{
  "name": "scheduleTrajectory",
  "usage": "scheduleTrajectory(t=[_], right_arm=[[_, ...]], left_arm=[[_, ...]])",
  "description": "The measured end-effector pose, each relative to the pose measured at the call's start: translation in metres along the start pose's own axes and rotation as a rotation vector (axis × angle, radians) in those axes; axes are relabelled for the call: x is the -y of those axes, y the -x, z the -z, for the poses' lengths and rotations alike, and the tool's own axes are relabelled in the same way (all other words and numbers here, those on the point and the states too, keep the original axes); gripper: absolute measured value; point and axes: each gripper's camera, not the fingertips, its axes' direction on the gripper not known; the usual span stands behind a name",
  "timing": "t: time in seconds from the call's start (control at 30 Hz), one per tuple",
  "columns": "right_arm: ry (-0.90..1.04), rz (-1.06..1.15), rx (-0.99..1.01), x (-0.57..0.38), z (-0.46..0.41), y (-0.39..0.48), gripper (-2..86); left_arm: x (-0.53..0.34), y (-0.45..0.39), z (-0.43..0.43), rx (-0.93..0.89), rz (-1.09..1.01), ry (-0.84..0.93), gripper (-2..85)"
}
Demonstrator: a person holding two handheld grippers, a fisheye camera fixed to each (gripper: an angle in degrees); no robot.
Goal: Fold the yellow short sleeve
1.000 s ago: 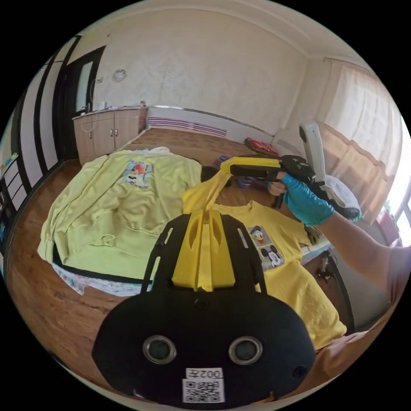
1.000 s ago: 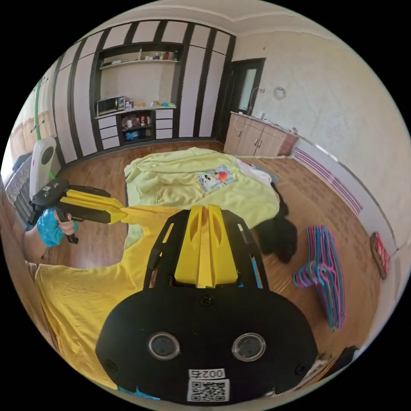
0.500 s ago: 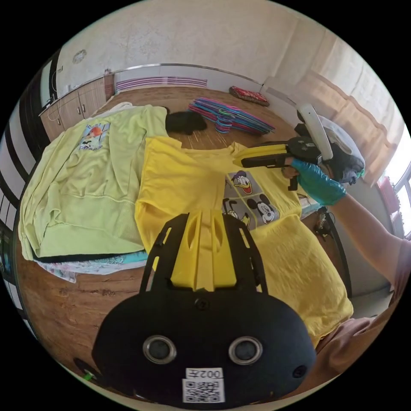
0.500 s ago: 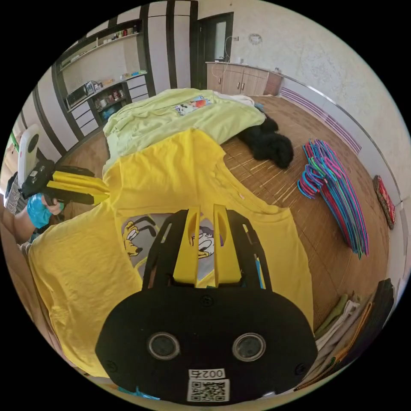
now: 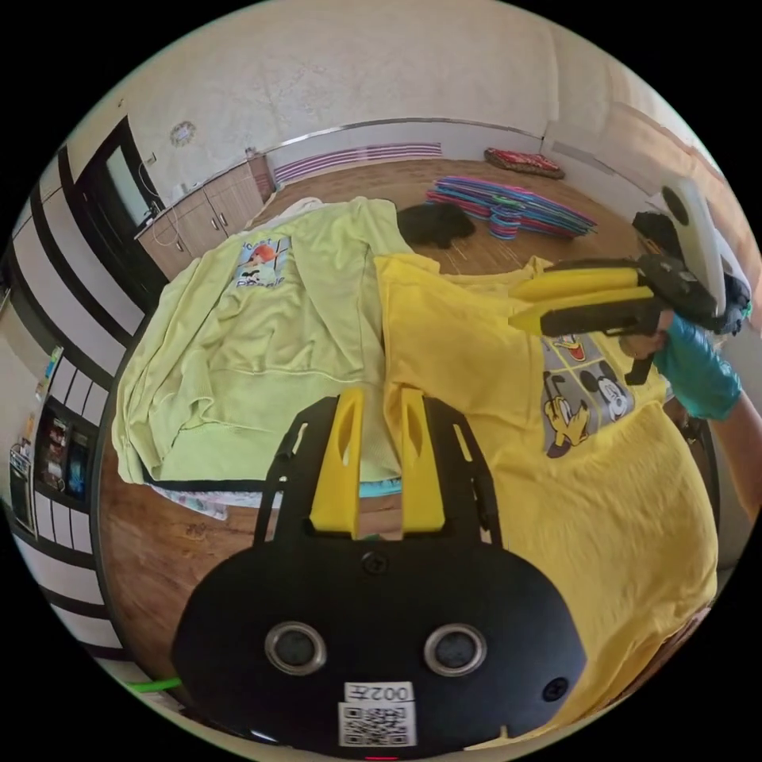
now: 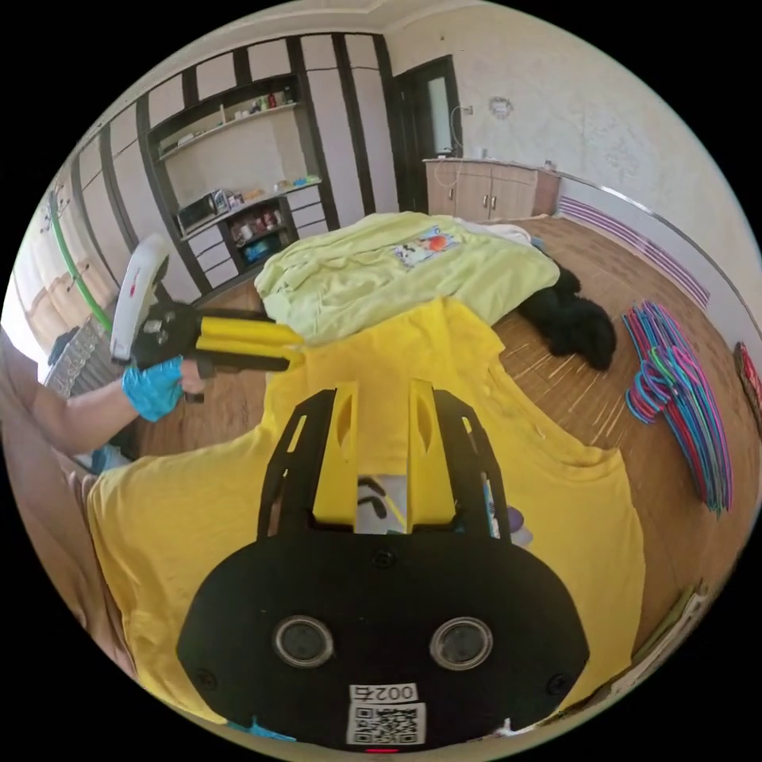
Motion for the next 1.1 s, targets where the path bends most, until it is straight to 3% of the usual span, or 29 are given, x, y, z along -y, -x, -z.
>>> scheduleTrajectory(t=[0.23,0.53,0.73,1.1], right_arm=[[-0.070,-0.130,-0.019,0.057,-0.052,-0.050,11.5],[0.078,-0.176,0.009,0.112,-0.129,-0.078,5.2],[0.002,-0.126,0.022,0.130,-0.130,-0.079,2.1],[0.106,-0.061,-0.012,0.170,-0.178,-0.082,1.4]], left_arm=[[-0.010,-0.001,0.012,0.039,0.041,-0.028,3.4],[-0.033,0.023,0.032,-0.035,0.131,-0.064,-0.5],[-0.048,0.034,0.041,-0.044,0.149,-0.079,-0.6],[-0.063,0.052,0.035,-0.044,0.159,-0.040,-0.7]])
